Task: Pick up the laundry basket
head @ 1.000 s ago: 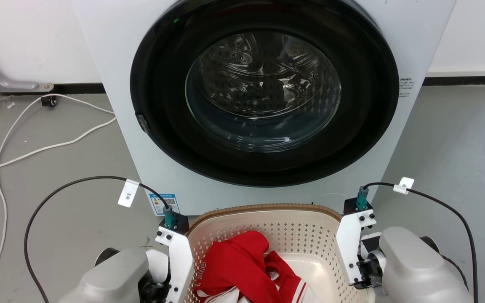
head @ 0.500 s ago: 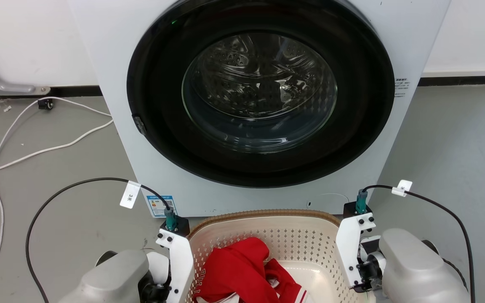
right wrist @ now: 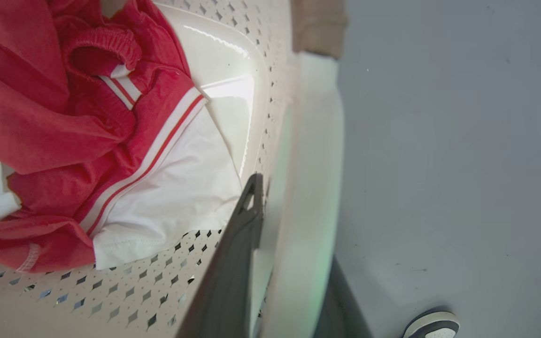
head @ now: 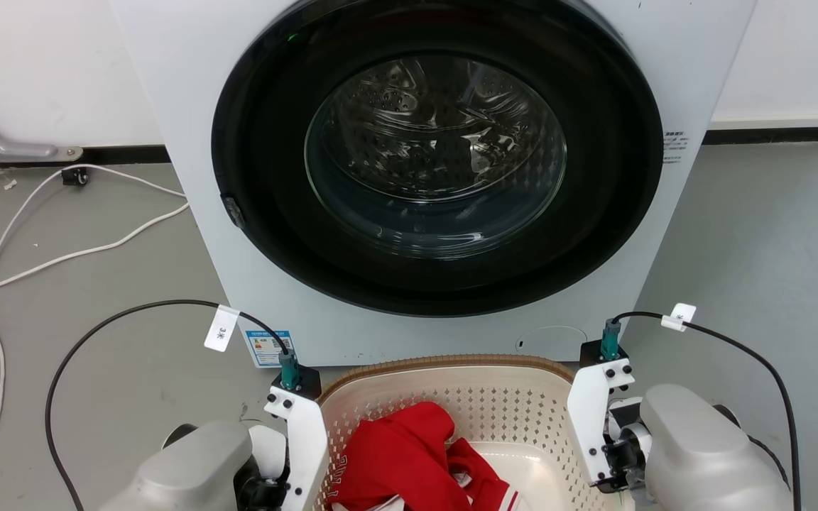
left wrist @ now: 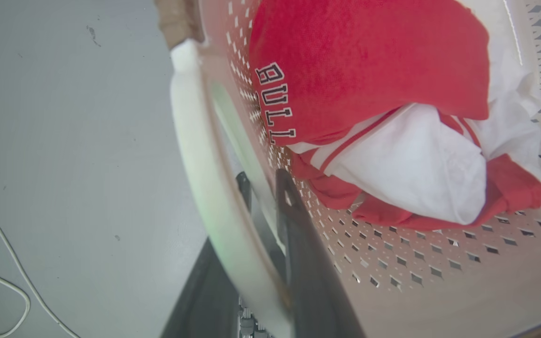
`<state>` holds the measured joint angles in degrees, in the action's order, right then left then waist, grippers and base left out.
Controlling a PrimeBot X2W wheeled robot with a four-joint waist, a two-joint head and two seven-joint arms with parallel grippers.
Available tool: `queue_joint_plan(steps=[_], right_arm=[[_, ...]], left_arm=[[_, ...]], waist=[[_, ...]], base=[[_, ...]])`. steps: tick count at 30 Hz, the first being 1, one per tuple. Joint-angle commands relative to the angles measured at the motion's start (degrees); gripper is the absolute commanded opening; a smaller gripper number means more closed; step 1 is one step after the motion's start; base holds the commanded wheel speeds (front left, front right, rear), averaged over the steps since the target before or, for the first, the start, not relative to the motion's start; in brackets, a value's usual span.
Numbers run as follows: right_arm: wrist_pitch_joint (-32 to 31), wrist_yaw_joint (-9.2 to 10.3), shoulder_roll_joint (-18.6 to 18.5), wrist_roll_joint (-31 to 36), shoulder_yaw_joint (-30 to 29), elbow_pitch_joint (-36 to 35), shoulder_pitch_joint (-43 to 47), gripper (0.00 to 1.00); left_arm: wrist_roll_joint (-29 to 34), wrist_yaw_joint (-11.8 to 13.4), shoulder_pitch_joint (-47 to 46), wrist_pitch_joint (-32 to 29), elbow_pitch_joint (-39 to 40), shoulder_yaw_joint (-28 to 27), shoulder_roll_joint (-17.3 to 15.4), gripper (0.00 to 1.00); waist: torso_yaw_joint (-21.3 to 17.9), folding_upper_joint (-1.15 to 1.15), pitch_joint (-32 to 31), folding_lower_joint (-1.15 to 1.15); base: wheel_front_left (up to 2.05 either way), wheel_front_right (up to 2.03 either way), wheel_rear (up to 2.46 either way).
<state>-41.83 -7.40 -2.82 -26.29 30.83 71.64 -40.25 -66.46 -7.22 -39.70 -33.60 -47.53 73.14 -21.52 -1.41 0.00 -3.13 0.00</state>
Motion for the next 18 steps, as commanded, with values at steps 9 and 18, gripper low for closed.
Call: queue_joint_plan(steps=[9,18], right_arm=[[0.20,-0.16,-0.11,-0.74,0.88,-0.05,-1.47,0.00],[0.40,-0.16,-0.12,-1.16,1.25,0.23,-1.91,0.00]], left_arm=[[0.06,-0.43,-0.13,-1.23,0.53,0.48,-0.16,0.00],[-0.31,-0.43,-0.07,-1.40,0.68,0.47,-0.40,0.00]], waist=[[0.17,0.00,0.01,0.00],[0.20,0.00,0.02,0.00]], base=[[0.00,0.00,0.00],[0.00,0.00,0.00]])
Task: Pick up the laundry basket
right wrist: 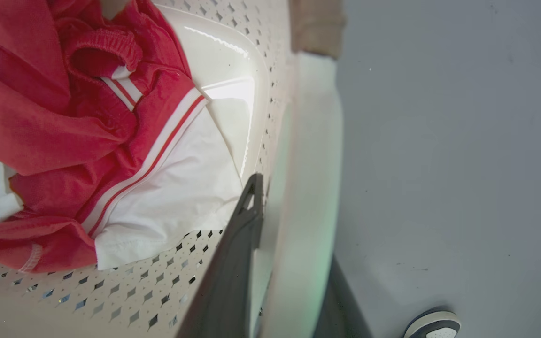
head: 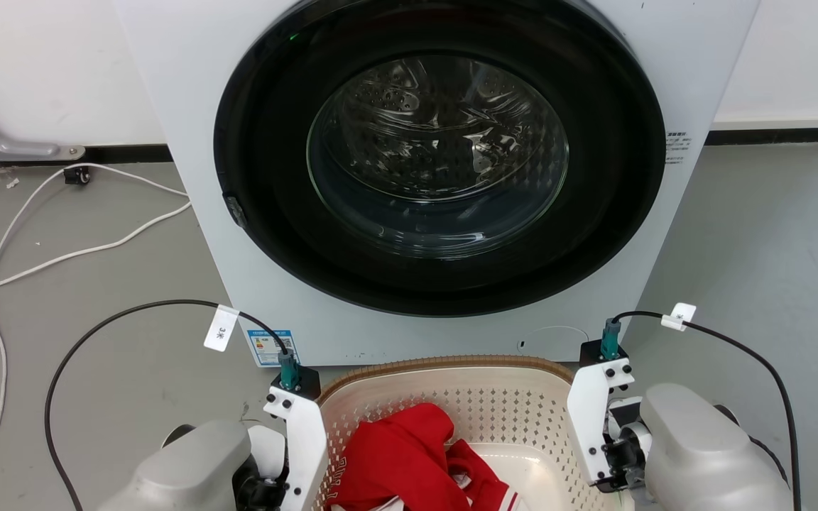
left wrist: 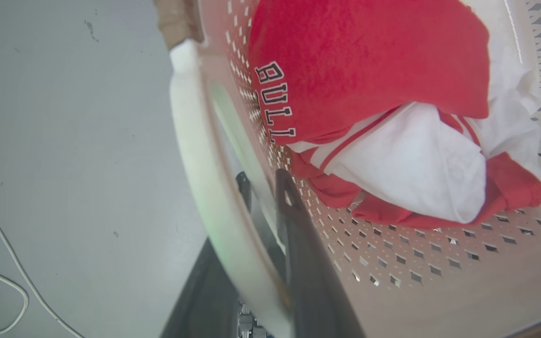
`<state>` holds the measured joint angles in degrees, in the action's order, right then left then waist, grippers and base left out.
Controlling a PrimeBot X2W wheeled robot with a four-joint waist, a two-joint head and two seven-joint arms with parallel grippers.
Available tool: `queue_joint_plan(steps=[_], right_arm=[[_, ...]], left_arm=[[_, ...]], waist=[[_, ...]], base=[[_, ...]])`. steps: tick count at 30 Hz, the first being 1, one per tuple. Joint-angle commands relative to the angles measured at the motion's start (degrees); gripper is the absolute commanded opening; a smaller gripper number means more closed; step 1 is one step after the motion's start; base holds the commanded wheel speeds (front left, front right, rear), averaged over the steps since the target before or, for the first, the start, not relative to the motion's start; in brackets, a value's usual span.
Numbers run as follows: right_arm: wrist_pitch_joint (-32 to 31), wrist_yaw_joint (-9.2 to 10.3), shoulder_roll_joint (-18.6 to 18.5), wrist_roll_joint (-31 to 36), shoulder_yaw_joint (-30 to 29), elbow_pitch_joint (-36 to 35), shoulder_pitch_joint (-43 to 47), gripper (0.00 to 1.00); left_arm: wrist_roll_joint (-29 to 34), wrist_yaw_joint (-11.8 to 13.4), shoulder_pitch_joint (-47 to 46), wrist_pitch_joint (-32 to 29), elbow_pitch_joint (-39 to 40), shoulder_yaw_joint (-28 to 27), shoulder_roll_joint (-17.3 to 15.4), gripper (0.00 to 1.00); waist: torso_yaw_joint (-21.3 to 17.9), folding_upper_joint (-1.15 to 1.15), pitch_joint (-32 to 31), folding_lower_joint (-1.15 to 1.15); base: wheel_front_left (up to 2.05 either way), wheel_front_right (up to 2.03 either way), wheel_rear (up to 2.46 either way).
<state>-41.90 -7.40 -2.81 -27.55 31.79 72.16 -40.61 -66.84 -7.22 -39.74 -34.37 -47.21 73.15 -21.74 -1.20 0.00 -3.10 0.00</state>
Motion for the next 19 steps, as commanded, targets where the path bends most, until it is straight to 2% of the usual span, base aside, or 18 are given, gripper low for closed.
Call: queue_joint_plan(steps=[1,19], right_arm=[[0.49,-0.16,-0.13,0.06,0.35,-0.25,-1.54,0.00],[0.73,-0.16,-0.19,-0.74,1.30,0.12,-1.71,0.00]], left_arm=[[0.10,-0.43,-0.01,-0.70,0.34,0.46,-0.22,0.00],[0.35,-0.43,-0.26,-1.51,-0.33,0.47,-0.16,0.00]], waist=[[0.00,0.00,-0.02,0.00],[0.03,0.00,-0.20,0.00]], base=[[0.00,0.00,0.00],[0.00,0.00,0.00]])
